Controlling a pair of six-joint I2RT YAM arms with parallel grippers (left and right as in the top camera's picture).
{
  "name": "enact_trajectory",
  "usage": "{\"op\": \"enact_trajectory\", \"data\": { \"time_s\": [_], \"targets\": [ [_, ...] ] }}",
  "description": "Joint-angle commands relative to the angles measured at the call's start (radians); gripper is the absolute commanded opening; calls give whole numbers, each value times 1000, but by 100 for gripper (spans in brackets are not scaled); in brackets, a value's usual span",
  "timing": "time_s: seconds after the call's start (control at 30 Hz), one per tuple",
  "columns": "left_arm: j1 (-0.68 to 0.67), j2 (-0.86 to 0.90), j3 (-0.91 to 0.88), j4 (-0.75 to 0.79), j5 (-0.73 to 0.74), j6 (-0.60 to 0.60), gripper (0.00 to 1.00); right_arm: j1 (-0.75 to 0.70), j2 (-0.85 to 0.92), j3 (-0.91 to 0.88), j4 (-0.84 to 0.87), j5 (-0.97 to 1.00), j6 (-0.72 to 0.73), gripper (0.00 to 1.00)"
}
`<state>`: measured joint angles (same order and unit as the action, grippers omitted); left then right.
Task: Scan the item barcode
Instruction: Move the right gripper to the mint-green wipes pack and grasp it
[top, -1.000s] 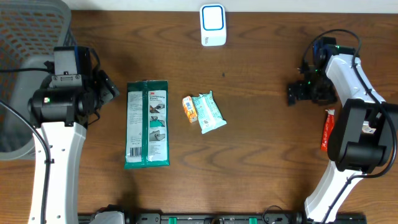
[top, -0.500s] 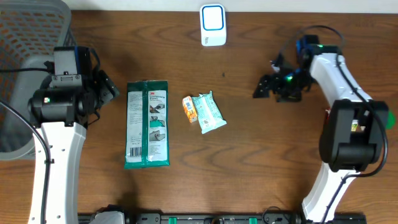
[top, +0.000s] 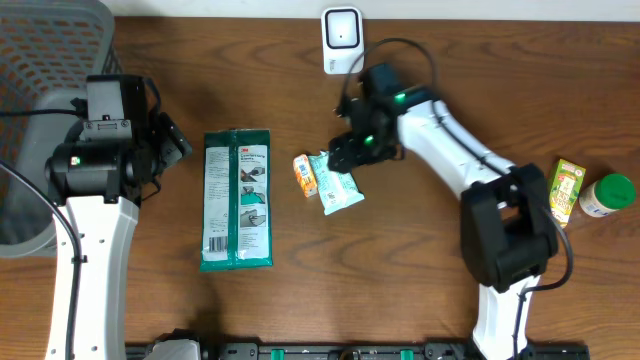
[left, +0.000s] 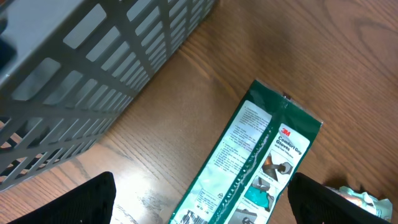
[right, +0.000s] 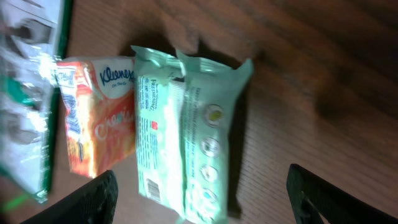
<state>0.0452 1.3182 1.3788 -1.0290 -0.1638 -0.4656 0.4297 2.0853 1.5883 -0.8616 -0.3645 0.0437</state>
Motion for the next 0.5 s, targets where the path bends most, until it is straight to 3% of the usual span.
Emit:
{"op": "enact_trajectory", "data": {
  "time_s": [0.0,0.47],
  "targets": [
    [4,-5,7,-3,-13,13,89,61,2,2,14,191,72,82],
    [4,-5,7,-3,-13,13,89,89,11,0,47,223,110,74]
  ]
}}
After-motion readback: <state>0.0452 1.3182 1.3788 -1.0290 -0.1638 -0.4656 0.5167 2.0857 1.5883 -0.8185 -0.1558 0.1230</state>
